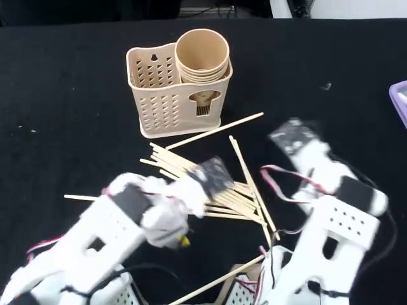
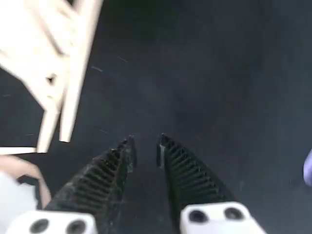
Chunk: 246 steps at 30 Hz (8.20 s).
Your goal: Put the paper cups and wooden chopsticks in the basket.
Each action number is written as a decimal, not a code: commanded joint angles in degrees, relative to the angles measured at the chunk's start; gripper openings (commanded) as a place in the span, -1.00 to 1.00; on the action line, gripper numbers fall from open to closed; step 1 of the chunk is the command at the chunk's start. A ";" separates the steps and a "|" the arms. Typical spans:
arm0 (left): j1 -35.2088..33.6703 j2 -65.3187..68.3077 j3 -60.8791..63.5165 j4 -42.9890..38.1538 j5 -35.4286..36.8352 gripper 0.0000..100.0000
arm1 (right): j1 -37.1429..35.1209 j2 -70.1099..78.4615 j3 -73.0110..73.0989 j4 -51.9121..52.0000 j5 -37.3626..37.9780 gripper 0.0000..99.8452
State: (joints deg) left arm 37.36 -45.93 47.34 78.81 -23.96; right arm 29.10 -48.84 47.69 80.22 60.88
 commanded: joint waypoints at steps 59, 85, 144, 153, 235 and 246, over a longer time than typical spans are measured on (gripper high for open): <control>34.59 33.58 -6.46 -18.11 27.16 -0.67 | 22.51 -0.04 -2.68 -7.82 4.04 -0.82; 38.46 33.67 -3.12 -21.54 30.86 -0.55 | 30.68 0.04 -8.13 -11.52 -2.46 -0.82; 40.92 51.34 -19.82 -8.35 29.19 -0.47 | 37.80 34.15 -38.90 -5.45 -5.01 -0.82; 40.66 51.87 -19.56 -8.70 29.27 -0.65 | 37.89 34.15 -39.25 -5.45 -4.92 -0.82; 32.66 42.81 -8.66 -12.13 28.31 -0.50 | 28.04 34.15 -32.66 -2.81 -4.13 -0.82; 30.37 41.49 -9.36 -14.33 28.22 -0.52 | 30.86 34.15 -37.05 -2.46 -4.13 -0.82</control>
State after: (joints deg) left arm 69.63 -4.26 40.57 65.45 3.82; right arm 58.37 -14.20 13.93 78.46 56.84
